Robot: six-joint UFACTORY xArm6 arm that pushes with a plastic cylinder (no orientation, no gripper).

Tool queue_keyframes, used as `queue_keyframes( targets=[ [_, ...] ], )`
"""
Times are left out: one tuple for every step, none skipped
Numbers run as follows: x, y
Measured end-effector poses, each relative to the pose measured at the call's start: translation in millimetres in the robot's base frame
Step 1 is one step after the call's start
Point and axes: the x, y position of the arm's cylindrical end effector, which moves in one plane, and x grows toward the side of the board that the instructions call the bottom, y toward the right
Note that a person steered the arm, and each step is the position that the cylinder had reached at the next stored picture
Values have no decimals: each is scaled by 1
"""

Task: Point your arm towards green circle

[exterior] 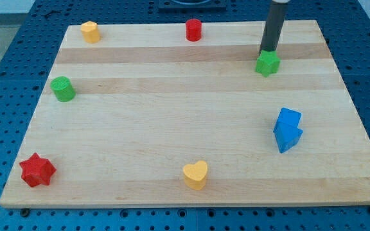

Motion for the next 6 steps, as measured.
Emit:
queue_keyframes(
  targets=[
    [10, -17],
    [16, -28],
    [14, -35],
    [57, -97],
    [100, -169],
    [142, -262]
  ],
)
